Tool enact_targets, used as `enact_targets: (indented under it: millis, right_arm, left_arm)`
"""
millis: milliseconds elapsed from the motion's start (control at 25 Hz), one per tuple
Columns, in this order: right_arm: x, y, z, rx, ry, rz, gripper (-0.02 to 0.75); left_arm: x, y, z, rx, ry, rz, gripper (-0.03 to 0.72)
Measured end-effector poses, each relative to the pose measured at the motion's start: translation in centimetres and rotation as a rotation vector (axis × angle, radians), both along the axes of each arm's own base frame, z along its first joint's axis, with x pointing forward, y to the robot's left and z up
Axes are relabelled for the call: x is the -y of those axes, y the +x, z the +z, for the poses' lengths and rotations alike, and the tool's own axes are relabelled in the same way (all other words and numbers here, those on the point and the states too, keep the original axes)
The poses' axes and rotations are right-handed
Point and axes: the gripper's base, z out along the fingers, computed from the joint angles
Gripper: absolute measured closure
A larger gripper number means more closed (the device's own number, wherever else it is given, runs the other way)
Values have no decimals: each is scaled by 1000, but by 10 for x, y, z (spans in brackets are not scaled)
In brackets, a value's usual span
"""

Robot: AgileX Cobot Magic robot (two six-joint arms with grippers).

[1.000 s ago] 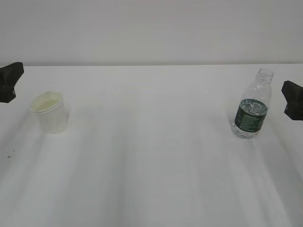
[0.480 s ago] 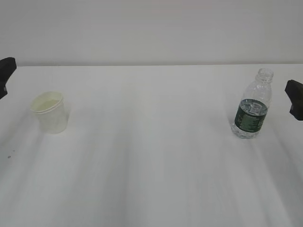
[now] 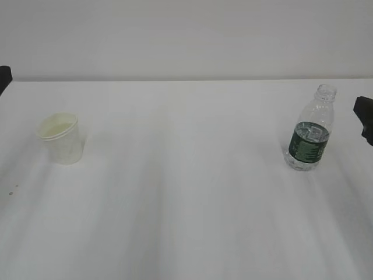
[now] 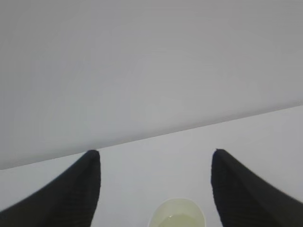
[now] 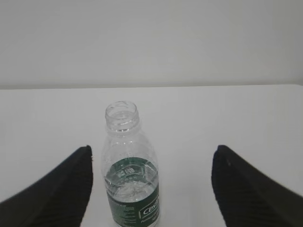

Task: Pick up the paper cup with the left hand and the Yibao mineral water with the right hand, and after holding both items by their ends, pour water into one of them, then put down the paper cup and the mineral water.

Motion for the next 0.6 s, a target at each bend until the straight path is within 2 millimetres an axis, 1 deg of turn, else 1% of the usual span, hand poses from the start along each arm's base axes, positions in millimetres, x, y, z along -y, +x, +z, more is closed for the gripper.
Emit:
enact_targets:
  millis: [600]
  right_arm:
    - [0, -14, 16, -1, 1, 14, 147]
  left_arm:
    - [-5, -24, 23, -2, -1, 29, 176]
